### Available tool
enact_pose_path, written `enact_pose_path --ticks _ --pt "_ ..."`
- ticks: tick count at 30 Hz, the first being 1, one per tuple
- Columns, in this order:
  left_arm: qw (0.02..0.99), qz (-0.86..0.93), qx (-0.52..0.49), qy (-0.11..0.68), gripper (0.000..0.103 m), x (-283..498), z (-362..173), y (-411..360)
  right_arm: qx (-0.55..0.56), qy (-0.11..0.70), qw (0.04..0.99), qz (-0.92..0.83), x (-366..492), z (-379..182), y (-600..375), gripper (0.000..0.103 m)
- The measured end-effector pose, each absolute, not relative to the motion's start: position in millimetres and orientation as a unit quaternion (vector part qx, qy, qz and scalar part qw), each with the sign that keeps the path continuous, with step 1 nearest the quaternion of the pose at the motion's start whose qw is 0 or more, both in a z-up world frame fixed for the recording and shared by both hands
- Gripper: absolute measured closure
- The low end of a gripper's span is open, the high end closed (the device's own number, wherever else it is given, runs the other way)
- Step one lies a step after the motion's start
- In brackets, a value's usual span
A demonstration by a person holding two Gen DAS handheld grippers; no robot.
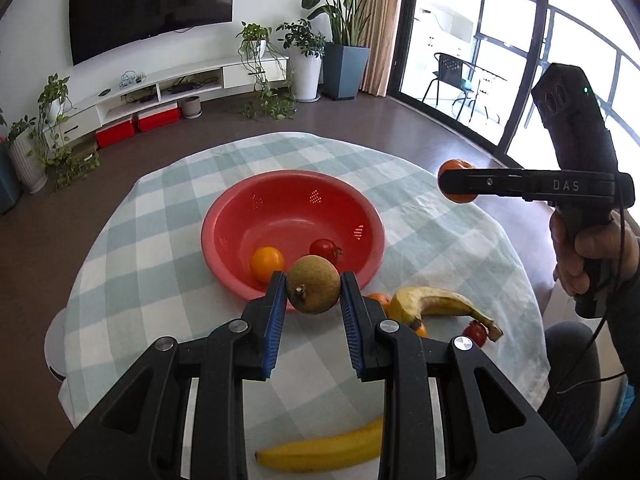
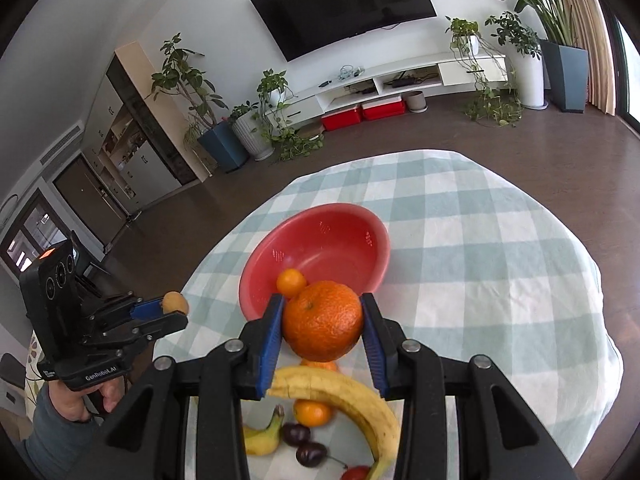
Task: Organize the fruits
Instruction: 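Carry the kiwi and tangerine over the red bowl and release both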
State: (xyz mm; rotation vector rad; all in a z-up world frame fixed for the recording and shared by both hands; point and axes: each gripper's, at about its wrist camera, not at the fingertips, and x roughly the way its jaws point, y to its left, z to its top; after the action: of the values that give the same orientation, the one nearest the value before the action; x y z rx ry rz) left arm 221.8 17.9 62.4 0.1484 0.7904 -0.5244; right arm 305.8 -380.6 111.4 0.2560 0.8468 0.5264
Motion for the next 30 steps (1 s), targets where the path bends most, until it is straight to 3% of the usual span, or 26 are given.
enact_pose_path --ticks 13,30 --pt "0.850 -0.257 0.161 0.430 0.078 301 -3 -45 0.067 0.478 0.836 0.261 398 58 -309 0.063" --pt "0.843 -0.249 0.157 0.450 0.077 326 -46 -47 0.001 0.516 0.819 0.249 415 17 -271 0.063"
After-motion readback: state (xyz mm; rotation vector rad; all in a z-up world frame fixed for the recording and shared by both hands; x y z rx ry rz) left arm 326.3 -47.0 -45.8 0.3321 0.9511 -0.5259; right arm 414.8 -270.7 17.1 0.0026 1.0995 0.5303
